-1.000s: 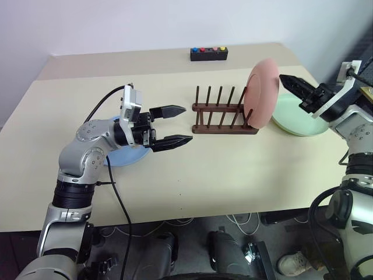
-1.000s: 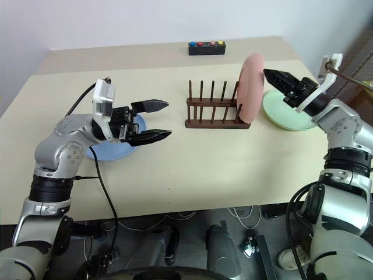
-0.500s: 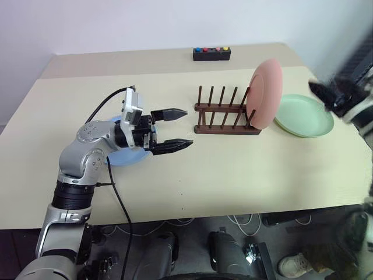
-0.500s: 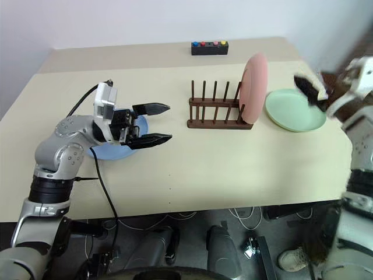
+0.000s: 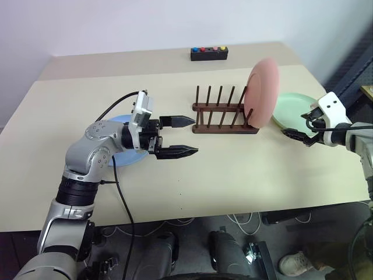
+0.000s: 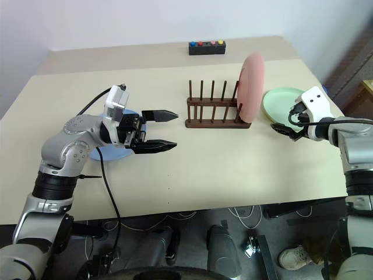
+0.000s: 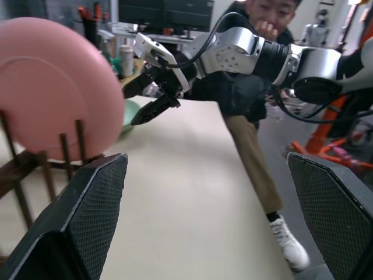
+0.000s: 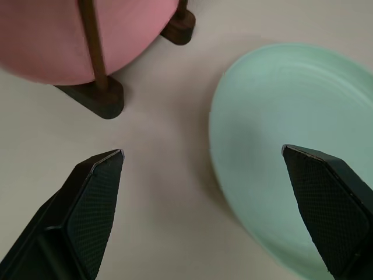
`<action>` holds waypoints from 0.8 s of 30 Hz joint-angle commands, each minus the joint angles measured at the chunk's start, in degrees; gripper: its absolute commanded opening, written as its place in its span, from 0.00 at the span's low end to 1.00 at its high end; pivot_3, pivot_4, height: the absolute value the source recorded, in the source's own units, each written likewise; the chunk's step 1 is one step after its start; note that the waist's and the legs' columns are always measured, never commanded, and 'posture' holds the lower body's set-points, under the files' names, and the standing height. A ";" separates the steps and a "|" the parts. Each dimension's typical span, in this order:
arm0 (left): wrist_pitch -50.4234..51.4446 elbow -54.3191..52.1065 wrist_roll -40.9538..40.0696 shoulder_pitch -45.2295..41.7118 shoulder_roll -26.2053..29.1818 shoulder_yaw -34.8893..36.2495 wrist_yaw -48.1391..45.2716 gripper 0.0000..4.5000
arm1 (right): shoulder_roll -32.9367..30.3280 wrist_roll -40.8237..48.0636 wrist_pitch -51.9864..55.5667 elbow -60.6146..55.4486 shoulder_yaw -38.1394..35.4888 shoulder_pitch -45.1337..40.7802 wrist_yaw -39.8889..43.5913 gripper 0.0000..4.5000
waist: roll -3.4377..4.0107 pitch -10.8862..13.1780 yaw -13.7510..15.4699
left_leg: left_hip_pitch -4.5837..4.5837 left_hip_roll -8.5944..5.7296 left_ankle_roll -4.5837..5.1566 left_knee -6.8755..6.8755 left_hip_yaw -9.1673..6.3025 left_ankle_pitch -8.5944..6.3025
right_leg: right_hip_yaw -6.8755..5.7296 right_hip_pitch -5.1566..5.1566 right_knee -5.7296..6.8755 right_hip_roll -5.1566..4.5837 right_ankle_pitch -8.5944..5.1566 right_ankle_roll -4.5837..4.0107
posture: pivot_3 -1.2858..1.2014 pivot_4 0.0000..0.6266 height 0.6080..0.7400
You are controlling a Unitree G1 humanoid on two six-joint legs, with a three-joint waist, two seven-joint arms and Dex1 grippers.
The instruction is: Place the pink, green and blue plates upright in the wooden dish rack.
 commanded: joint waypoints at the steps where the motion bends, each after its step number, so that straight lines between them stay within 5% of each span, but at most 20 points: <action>1: 1.40 -3.73 -2.12 0.60 1.43 1.45 -0.37 1.00 | 1.93 -3.51 -3.59 8.73 1.14 -5.28 -1.12 0.99 | -0.02 0.02 -0.19 | 0.00 0.00 0.00 0.01 0.01 0.00 | 0.00 0.01 -0.01 0.00 0.00 0.00 | 0.52 0.24 1.00; 11: 1.33 -5.64 -1.84 2.56 2.02 1.65 1.91 1.00 | 4.66 -8.40 -9.05 25.10 2.64 -12.07 -1.01 0.99 | -0.01 0.02 -0.33 | 0.01 -0.01 -0.01 -0.02 0.00 0.00 | 0.00 0.00 -0.01 0.02 0.01 0.00 | 0.52 0.24 1.00; 20: 1.29 -4.97 -1.93 1.99 1.92 1.34 2.28 1.00 | 4.93 -9.50 -10.89 27.17 2.37 -12.35 -1.38 0.01 | 0.00 0.02 -0.42 | 0.02 -0.01 -0.02 -0.02 0.00 0.01 | 0.00 0.00 0.02 0.03 0.01 0.00 | 0.52 0.24 1.00; 24: 0.76 -4.03 -1.27 1.98 1.75 1.03 2.29 1.00 | 5.42 -10.38 -12.48 27.39 2.51 -11.84 -2.73 0.01 | -0.03 0.01 -0.36 | 0.02 -0.03 -0.02 0.00 -0.01 0.01 | 0.00 0.02 0.02 0.02 0.01 0.00 | 0.52 0.24 1.00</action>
